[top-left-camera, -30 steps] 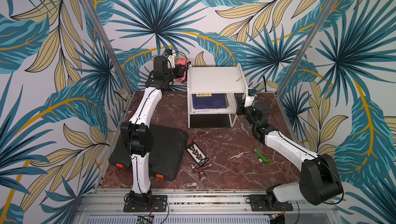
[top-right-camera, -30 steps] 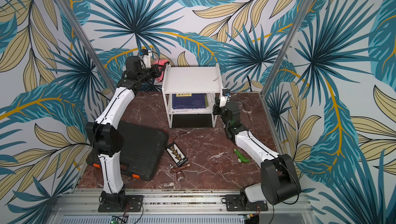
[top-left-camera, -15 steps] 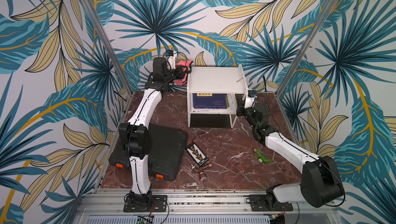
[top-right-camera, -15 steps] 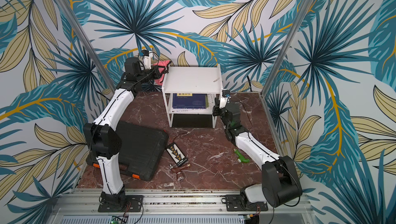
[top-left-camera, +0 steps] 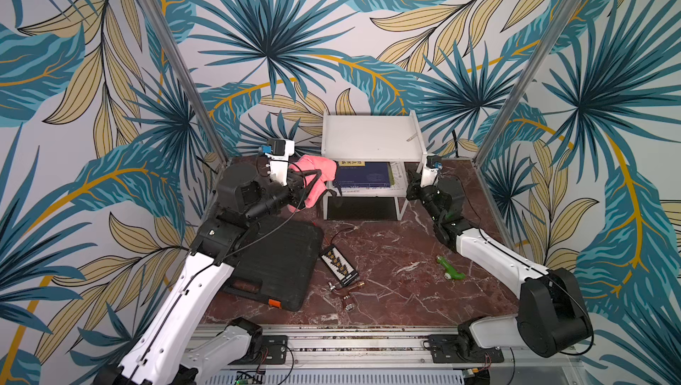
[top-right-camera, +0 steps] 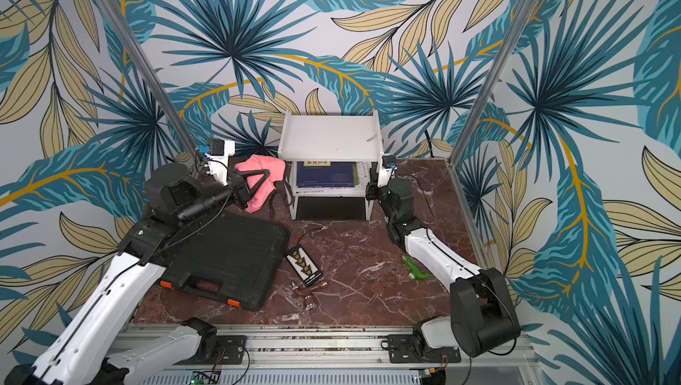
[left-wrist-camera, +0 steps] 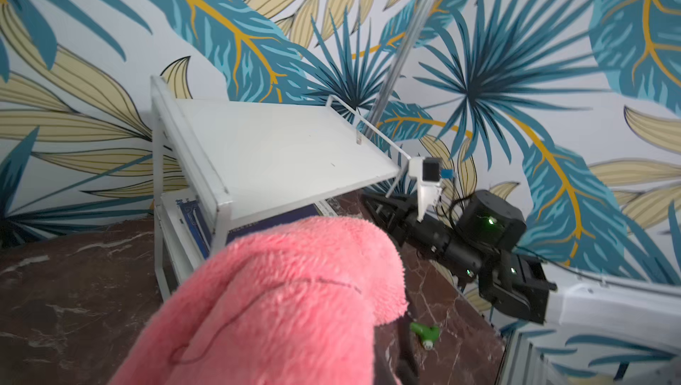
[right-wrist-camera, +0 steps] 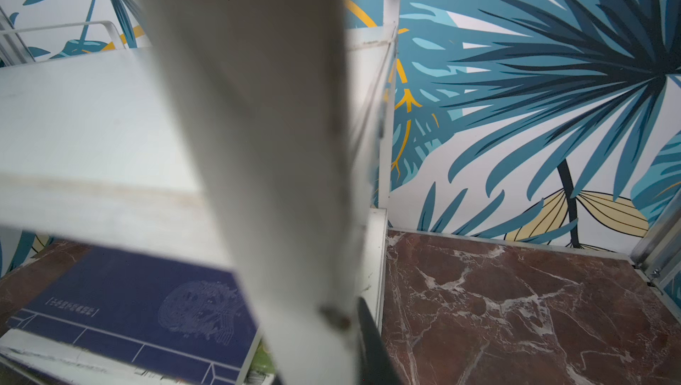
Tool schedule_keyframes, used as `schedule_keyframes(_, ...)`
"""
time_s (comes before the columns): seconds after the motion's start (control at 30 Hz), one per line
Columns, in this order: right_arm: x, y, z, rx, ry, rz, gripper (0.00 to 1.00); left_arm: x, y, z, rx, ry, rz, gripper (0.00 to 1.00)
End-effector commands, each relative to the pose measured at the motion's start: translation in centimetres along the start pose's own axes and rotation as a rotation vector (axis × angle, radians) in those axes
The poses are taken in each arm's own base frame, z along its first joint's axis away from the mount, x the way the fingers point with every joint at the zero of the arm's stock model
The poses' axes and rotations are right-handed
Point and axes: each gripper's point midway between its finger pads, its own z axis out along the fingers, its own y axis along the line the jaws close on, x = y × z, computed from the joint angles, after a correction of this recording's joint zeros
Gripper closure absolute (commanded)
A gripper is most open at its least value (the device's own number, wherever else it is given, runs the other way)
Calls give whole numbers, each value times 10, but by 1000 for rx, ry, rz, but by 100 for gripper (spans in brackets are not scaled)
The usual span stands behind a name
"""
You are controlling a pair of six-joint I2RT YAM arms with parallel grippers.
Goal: Wipe the bookshelf clean with a cloth
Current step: Hold the shelf at the center of the board.
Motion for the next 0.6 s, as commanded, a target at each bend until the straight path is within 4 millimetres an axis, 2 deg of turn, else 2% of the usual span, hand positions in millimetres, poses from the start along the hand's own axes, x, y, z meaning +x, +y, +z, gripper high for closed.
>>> schedule_keyframes(0.0, 13, 2, -8, -10, 38, 180, 100, 8, 13, 21, -154, 122, 137, 100)
schedule_keyframes(0.1, 13, 3, -8, -14, 41, 178, 100, -14, 25, 57, -253, 151, 198, 100)
schedule_keyframes(0.2, 11, 3, -8, -14, 39, 180, 100, -13, 46, 101, -388, 214, 284, 100)
schedule_keyframes(0.27, 10, 3, -8, -17, 39, 180, 100, -17, 55, 118, -450, 223, 312, 100)
schedule_keyframes(0.47, 9, 3, -9, -17, 38, 176, 100, -18, 92, 141, -698, 234, 377, 100)
schedule_keyframes(0.57, 7, 4, -11, -20, 38, 170, 100, -26, 110, 162, -793, 211, 393, 100)
